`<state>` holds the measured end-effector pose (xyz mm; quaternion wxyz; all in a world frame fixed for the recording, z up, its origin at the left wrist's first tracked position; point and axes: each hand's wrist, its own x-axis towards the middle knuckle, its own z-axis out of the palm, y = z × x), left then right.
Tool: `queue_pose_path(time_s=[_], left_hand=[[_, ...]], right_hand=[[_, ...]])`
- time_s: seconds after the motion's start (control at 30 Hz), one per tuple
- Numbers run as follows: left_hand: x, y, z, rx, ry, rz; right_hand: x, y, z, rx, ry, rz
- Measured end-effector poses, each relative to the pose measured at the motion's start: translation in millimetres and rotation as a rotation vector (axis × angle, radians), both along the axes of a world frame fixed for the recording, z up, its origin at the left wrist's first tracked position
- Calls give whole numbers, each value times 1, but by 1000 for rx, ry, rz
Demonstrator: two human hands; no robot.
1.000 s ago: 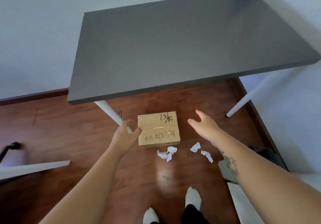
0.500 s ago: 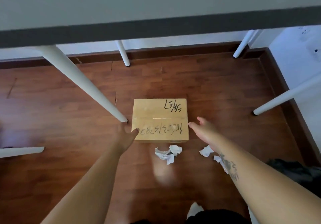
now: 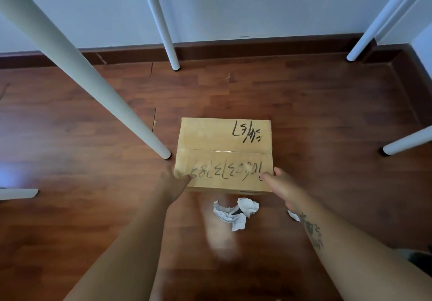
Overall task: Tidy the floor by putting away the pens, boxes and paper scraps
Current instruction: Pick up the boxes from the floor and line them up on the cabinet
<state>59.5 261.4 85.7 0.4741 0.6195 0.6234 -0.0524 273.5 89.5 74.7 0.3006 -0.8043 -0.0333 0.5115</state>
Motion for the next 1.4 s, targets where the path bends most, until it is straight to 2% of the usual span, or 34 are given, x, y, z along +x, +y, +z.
queue_pose_path(time_s=[0.23,0.4,0.5,0.63,0.8,1.23,1.4], left_hand=[[-6,8,-41,-56,-50,54],[2,9,-43,-79,-136,184],[11,10,-26,-69,-199,239],[24,17,24,-42,-262,221],[20,9,107,-26,-237,153],[-9,-71,370,32,-222,72],[-25,-86,437,28,-236,-93]], right_hand=[[7,0,-48,0,121,-105],[7,0,-35,-14,146,-184],[14,2,-20,64,96,-276],[21,2,34,119,58,-303],[15,-21,109,66,16,-307],[-28,-111,385,161,-16,-451],[-75,-152,461,171,-72,-586]])
